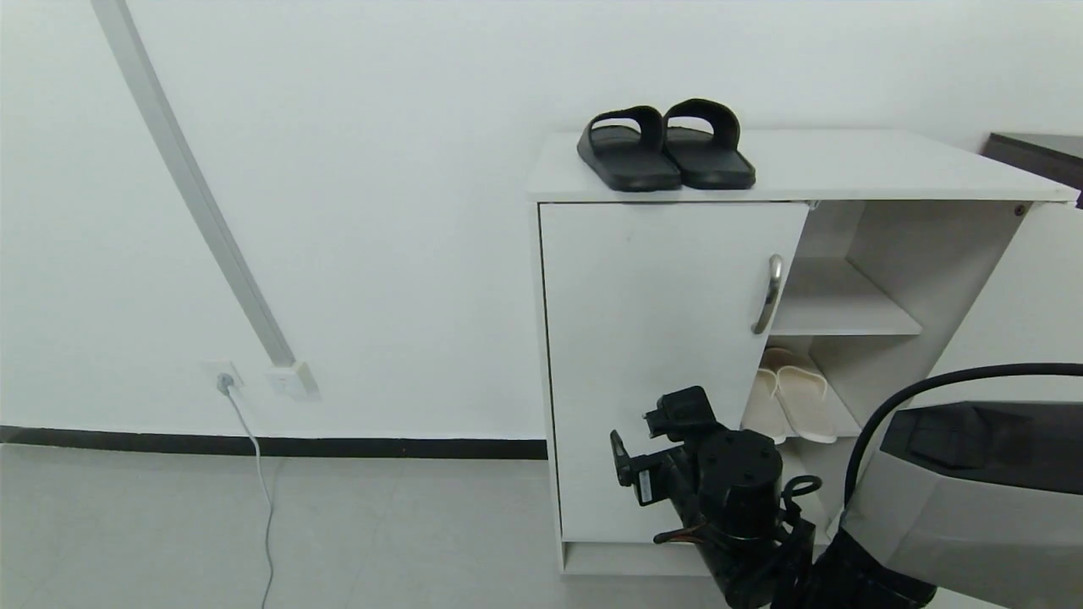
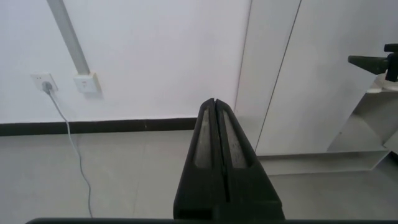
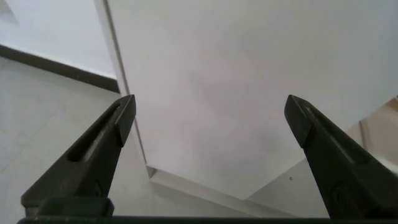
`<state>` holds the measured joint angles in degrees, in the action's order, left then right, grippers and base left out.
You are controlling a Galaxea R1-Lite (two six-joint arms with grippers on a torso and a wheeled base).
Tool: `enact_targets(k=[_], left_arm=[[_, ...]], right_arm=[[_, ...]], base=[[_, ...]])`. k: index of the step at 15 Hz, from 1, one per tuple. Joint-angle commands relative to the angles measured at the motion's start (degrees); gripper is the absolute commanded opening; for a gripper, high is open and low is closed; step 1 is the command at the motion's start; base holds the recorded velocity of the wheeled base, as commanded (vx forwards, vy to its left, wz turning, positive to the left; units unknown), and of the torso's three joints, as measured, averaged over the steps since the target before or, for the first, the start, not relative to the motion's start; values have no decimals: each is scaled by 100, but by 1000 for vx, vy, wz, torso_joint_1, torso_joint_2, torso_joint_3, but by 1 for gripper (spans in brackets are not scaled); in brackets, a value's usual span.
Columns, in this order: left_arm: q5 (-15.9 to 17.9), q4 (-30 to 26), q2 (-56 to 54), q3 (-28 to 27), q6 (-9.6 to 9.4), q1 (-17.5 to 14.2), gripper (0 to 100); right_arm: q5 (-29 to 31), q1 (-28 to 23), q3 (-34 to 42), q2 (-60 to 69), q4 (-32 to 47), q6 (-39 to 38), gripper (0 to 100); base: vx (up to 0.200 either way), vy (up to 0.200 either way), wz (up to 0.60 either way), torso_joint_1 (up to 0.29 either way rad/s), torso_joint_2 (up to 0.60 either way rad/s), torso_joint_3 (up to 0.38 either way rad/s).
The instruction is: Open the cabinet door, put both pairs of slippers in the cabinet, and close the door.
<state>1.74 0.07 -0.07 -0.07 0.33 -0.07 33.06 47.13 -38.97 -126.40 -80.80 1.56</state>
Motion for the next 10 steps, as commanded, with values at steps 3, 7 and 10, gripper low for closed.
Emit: enact_targets(k=[3,7,10], left_arm=[[1,1,7,-1,2,-1,0],[1,1,7,-1,2,-1,0],[1,1,7,-1,2,-1,0]], right_arm=[[-1,16,4,-7,-6,2,100],[-1,24,4,-7,-6,2,100],[-1,16,4,-7,-6,2,100]], base=[[0,0,0,129,-460,-341],[0,0,0,155,-473,-327],[0,0,0,177,-496,-318]])
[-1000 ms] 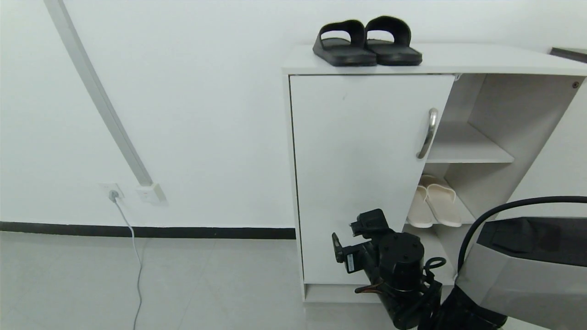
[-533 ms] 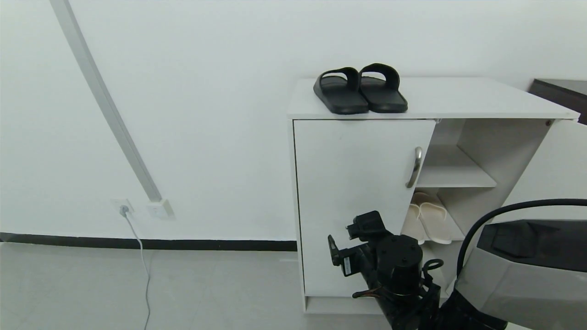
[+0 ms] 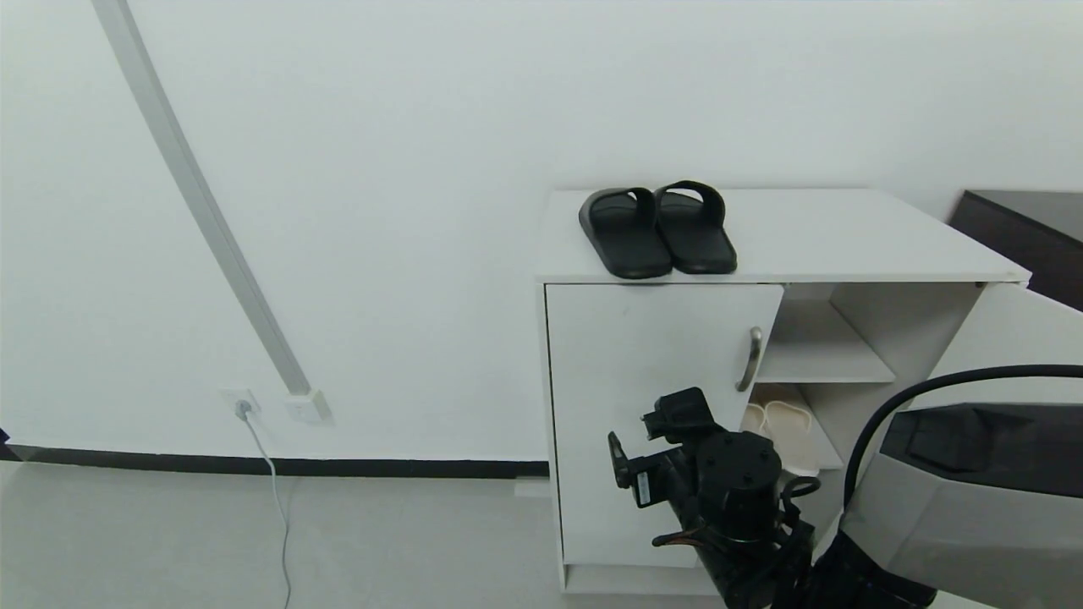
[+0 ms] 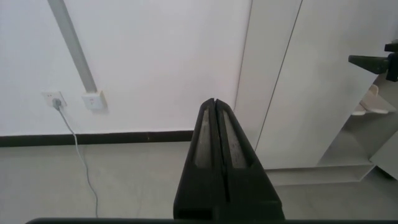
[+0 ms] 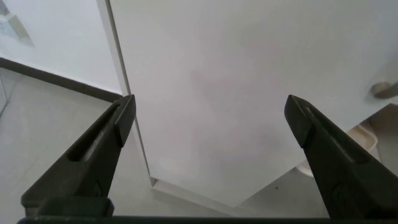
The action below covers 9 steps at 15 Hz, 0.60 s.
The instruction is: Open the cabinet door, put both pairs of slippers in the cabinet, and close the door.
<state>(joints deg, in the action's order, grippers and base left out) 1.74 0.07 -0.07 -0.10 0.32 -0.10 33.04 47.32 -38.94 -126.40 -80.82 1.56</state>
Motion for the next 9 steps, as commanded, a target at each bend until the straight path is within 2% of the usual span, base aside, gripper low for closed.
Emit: enact_targets(k=[1,9], left_arm=[[1,1,7,1,3,1,0],[1,1,7,1,3,1,0]], right_arm=[[1,5,0,-7,-4,2,100],[1,-4,-17,-7,-4,2,100]], base=[[0,0,0,183,-500,-320],[0,0,0,218,-532,-317]])
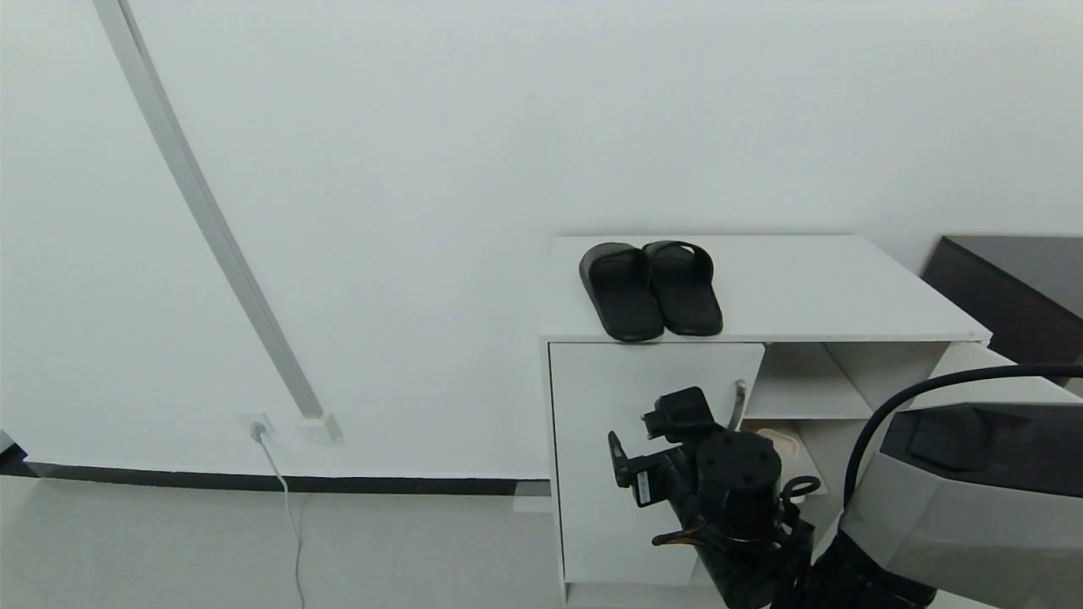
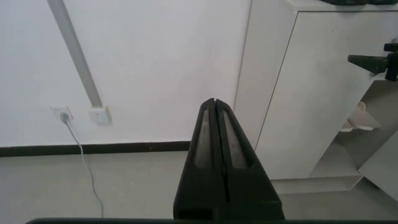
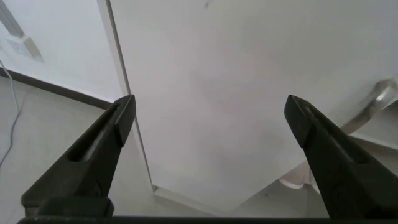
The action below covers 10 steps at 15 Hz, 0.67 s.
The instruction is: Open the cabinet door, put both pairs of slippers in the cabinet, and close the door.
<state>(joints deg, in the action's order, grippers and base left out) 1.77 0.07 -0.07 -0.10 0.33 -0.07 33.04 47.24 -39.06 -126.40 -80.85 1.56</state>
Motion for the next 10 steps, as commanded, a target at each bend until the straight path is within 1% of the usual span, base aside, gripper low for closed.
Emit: enact_targets(k=[1,5,10], left_arm=[[-1,1,7,1,2,-1,0],[-1,1,7,1,2,-1,0],[-1,1,7,1,2,-1,0]], right_arm=[[1,5,-5,2,-10,2,100],[1,5,-14,19,-80,2,100],[1,-118,-14,11,-98,2,100]], base=[[0,0,0,242,-569,-315],[0,0,0,266,-603,-336],[0,0,0,195,-425,-232]])
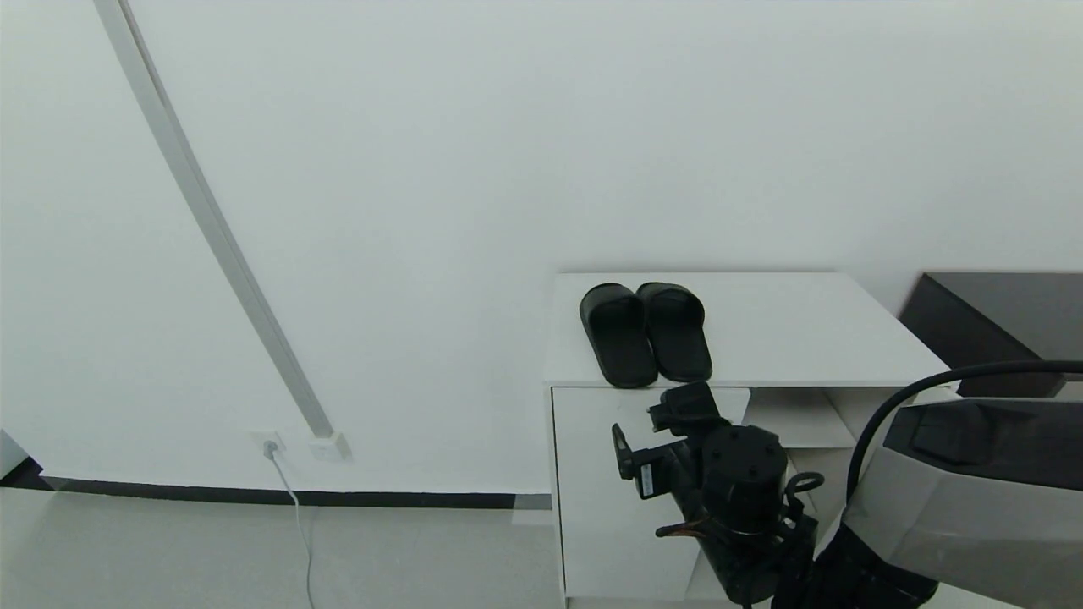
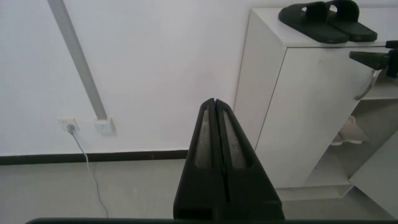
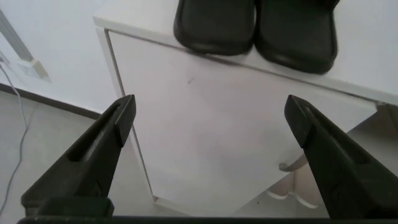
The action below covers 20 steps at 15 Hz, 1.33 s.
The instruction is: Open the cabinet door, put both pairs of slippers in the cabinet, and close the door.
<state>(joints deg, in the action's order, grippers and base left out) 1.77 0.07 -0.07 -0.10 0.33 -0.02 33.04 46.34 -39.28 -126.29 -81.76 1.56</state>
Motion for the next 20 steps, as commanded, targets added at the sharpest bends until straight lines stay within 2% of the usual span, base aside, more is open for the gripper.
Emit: enact_targets(k=[1,3,6,7,8,10,11,13,15,20], left_arm=[[8,1,7,1,-7,-6,0],[8,1,7,1,-7,-6,0],[8,1,7,1,-15,-6,0],[8,1,7,1,-24,-6,0],[8,1,7,1,-24,-6,0],[8,1,7,1,-24,-6,0],[8,1,7,1,-42,-6,0],[8,1,7,1,-50,-6,0],[17,1,7,1,-50,-6,0],[17,1,7,1,-42,-6,0]], right_arm=[[1,-72,17,0,-33,2,100],[-166,-81,34,0,-200,20,100],[-324,-222,-133,140,-516,573,100],[-307,-230,-502,342,11,626,100],[-307,-265,-853,615,908,415,100],[-245,-257,-1583,993,2455,-376,100],[-219,-257,-1996,1353,3711,-1009,100],[-210,-265,-2392,1661,4740,-1571,100],[-192,-265,-2453,1749,4986,-1650,100],[-60,-274,-2365,1713,4986,-1659,100]], base=[[0,0,0,178,-373,-212],[0,0,0,83,-171,-75],[0,0,0,0,0,0],[0,0,0,0,0,0],[0,0,0,0,0,0],[0,0,0,0,0,0],[0,0,0,0,0,0],[0,0,0,0,0,0],[0,0,0,0,0,0],[200,0,0,-1,-1,2]])
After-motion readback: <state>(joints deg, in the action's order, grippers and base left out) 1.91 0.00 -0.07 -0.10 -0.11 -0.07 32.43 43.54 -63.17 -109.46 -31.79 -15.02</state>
